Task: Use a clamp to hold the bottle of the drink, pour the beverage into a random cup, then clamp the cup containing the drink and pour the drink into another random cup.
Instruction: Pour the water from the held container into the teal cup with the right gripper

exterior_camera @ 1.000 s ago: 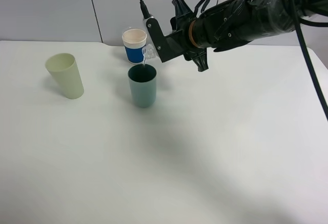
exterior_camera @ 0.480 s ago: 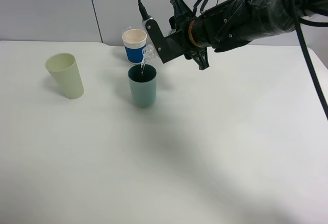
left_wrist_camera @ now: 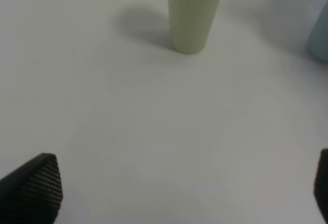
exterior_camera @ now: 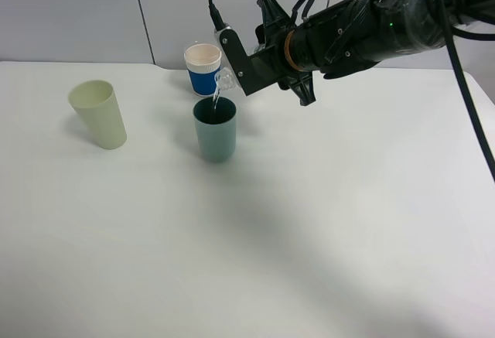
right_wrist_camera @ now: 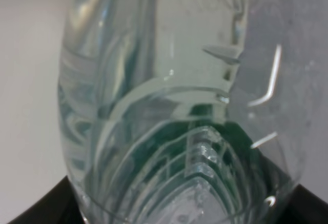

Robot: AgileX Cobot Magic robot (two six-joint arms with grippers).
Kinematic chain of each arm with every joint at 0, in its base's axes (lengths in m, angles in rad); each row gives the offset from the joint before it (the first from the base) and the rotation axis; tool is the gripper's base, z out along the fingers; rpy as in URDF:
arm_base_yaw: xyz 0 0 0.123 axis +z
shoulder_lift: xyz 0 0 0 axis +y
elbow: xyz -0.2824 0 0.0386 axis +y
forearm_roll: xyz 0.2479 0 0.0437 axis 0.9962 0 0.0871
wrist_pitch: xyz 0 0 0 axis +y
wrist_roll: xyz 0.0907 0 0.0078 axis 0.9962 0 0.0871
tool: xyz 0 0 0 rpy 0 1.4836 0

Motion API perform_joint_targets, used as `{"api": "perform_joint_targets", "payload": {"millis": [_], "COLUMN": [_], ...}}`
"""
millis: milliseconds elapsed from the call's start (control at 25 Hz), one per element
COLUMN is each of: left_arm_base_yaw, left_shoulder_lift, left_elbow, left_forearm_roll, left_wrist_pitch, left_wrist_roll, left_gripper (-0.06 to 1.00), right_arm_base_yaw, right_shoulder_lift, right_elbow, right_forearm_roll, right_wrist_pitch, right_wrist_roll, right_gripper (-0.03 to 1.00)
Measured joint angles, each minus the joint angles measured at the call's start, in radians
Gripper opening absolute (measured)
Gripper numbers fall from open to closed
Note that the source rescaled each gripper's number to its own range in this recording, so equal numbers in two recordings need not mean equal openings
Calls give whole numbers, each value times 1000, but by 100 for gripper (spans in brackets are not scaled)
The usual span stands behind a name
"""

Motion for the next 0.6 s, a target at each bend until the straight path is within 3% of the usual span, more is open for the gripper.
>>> {"api": "perform_joint_targets", "payload": {"millis": [600], "left_arm_base_yaw": [0], "left_shoulder_lift": [0], "left_elbow": [0], "left_forearm_roll": [0], "left_wrist_pitch": [0], "left_wrist_roll": [0], "left_gripper": [100], "right_arm_base_yaw": [0], "right_shoulder_lift": [0], "right_elbow": [0], "right_forearm_roll": [-21], "right_wrist_pitch": [16], "right_wrist_roll": [-33], "right_gripper": [0]}}
